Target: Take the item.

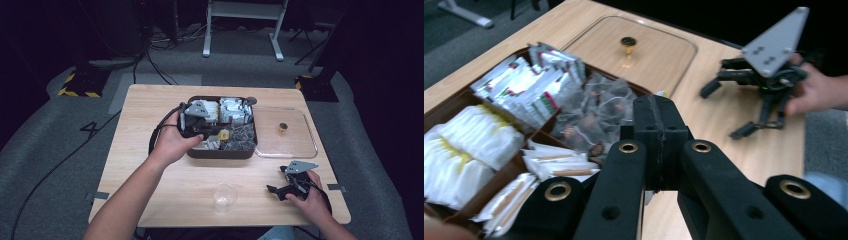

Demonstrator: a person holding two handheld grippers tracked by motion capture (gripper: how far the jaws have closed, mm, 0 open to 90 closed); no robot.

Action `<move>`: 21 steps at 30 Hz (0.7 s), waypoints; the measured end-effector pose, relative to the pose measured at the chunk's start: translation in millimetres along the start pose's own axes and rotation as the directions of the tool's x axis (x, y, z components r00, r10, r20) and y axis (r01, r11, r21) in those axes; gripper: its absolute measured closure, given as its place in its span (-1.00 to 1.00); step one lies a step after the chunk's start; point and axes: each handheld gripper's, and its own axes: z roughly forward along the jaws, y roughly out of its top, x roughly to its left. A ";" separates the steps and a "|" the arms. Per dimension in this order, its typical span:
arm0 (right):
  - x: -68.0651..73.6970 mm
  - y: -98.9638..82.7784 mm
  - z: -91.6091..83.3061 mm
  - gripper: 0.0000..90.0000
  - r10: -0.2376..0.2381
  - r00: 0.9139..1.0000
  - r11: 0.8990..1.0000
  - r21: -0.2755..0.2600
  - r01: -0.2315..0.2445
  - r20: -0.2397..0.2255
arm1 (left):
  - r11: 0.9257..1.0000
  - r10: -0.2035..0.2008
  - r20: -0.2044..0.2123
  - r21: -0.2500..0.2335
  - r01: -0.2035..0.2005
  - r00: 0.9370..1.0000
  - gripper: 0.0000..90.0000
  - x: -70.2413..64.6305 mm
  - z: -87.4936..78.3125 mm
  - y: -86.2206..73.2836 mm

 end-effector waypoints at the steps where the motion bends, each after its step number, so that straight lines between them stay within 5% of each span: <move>1: 0.0 0.0 0.0 -0.91 0.000 1.000 1.000 0.000 0.000 0.000 | 1.000 0.006 0.001 -0.004 -0.006 1.000 1.00 -4.1 -1.6 -1.9; 12: 0.2 0.0 -0.2 -0.91 0.001 1.000 1.000 0.001 -0.001 0.003 | 0.994 0.052 0.062 -0.103 -0.046 0.997 1.00 -47.2 -16.1 -24.4; 21: 0.7 -0.1 -0.3 -0.91 0.006 1.000 1.000 0.000 -0.006 0.005 | 0.990 0.086 0.090 -0.117 -0.075 0.992 1.00 -76.3 -9.3 -44.3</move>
